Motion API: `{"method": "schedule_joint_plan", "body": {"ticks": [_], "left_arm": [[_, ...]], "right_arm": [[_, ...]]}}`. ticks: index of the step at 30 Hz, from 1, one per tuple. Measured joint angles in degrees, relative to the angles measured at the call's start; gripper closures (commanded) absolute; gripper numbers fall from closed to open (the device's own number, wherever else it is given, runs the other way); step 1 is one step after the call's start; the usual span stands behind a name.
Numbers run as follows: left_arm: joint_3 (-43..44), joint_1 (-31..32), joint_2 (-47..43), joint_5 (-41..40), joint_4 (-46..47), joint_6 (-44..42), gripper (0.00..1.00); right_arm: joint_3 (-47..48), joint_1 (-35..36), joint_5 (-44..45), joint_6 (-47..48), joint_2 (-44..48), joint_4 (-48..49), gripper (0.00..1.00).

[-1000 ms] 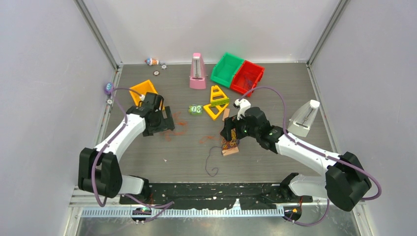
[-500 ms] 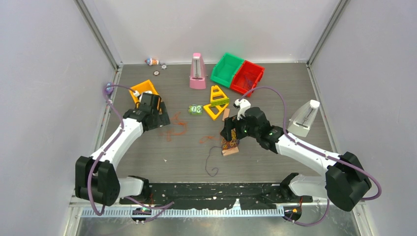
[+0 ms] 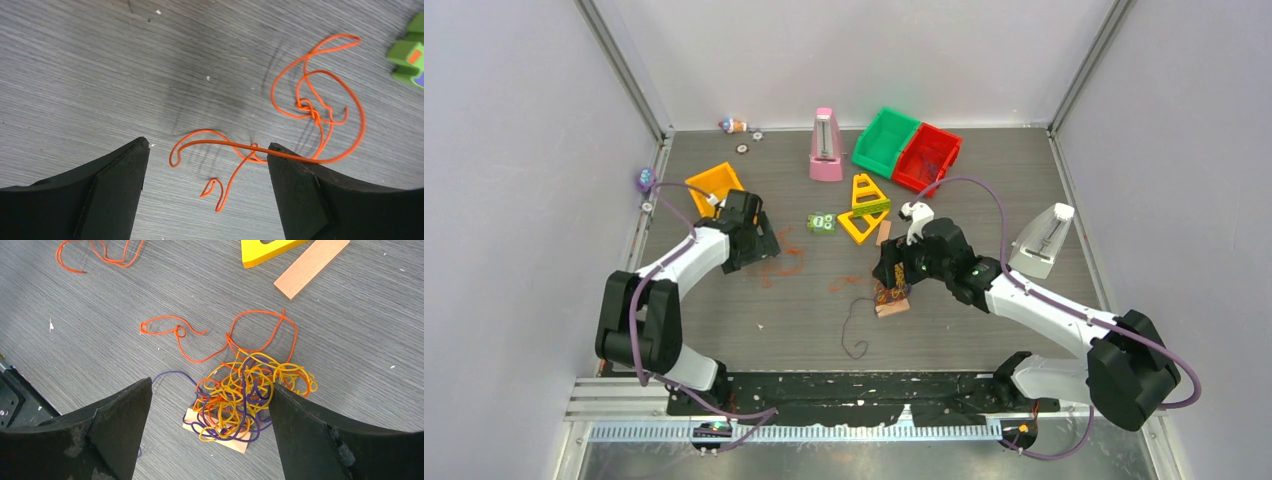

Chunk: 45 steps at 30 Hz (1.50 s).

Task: Untangle the cables
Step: Pick up the cable from the bin.

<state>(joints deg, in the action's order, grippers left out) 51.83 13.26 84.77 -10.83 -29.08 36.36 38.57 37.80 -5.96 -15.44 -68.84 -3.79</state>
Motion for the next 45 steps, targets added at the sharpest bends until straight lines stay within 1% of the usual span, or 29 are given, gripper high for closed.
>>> {"method": "schedule_joint_plan", "body": {"ticks": [2, 7, 15, 17, 19, 21, 22, 23, 24, 25, 26, 30, 34, 39, 45], "left_arm": [[0.0, -0.7, 1.4, 0.0, 0.0, 1.0, 0.08], [0.3, -1.7, 2.9, 1.2, 0.3, 2.3, 0.14], [-0.8, -1.8, 4.0, 6.7, 4.6, 3.8, 0.16], [-1.9, -1.8, 4.1, 8.1, 5.8, 4.0, 0.19], [-3.0, -1.7, 4.3, 9.1, 6.6, 4.0, 0.24], [-3.5, -1.6, 4.1, 10.0, 7.7, 4.1, 0.32], [-3.9, -1.5, 3.9, 10.2, 8.4, 4.2, 0.41], [-4.5, -1.4, 3.7, 10.4, 9.3, 4.3, 0.52], [-5.2, -1.1, 3.3, 10.5, 10.1, 4.7, 0.74], [-5.9, -0.6, 3.0, 10.5, 10.9, 5.3, 0.98], [-6.5, -0.1, 2.8, 10.5, 11.3, 5.4, 1.0], [-7.8, 2.9, 2.3, 9.6, 11.4, 5.3, 1.0], [-7.6, 4.3, 1.9, 7.8, 10.2, 4.7, 1.0], [-6.3, 4.7, -0.4, 5.1, 3.5, 2.0, 1.0], [-2.7, 4.7, -8.1, -1.0, -3.8, 0.2, 1.0]], "right_arm": [[0.0, 0.0, 0.0, 0.0, 0.4, -0.4, 0.1], [0.0, 0.0, 0.0, 0.0, 1.5, -0.7, 0.1], [0.0, 0.0, 0.0, 0.1, 1.5, -1.1, 0.1], [0.0, 0.0, 0.0, 0.1, 1.5, -1.1, 0.1], [0.0, 0.0, 0.0, 0.1, 1.5, -1.1, 0.1], [0.0, 0.0, 0.0, 0.1, 1.5, -1.1, 0.1], [0.0, 0.0, 0.0, 0.1, 1.5, -1.0, 0.1], [0.0, 0.0, 0.0, 0.1, 1.5, -1.1, 0.1], [0.0, 0.0, 0.0, 0.1, 1.5, -1.1, 0.1], [0.0, 0.0, 0.1, 0.1, 1.5, -1.1, 0.1], [0.0, 0.0, 0.1, 0.1, 1.5, -1.1, 0.1], [0.0, 0.0, 0.1, 0.1, 1.5, -1.1, 0.1], [0.0, 0.0, 0.1, 0.1, 1.5, -1.1, 0.1], [0.0, 0.0, 0.1, 0.1, 1.5, -1.1, 0.1], [0.0, 0.0, 0.1, 0.1, 1.6, -1.1, 0.1]]}}
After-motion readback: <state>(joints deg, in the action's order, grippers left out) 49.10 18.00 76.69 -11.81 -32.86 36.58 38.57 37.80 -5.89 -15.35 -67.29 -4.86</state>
